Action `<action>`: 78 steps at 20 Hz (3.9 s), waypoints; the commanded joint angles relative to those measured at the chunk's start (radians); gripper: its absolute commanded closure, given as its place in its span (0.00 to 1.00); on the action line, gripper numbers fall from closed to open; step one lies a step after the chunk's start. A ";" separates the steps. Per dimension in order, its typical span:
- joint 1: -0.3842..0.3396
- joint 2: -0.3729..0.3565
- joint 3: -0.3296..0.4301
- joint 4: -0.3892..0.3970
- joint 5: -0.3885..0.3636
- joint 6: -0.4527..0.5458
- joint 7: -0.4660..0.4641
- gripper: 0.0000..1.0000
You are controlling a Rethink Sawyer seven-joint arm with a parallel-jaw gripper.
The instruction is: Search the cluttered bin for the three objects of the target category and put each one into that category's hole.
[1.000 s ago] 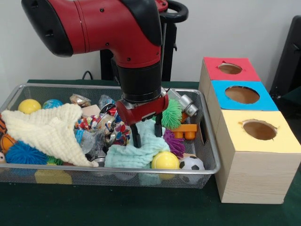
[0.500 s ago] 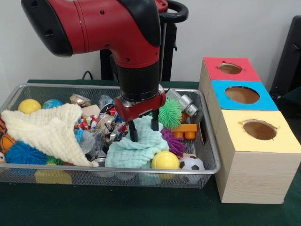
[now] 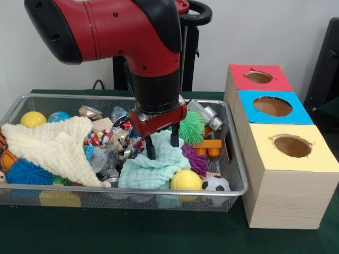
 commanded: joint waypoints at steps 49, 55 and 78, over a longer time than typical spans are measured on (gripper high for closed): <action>0.137 -0.023 -0.261 -0.228 -0.258 0.178 -0.219 0.00; 0.146 0.000 -0.294 -0.270 -0.268 0.169 -0.223 0.00; 0.168 0.065 -0.364 -0.319 -0.242 0.144 -0.220 0.00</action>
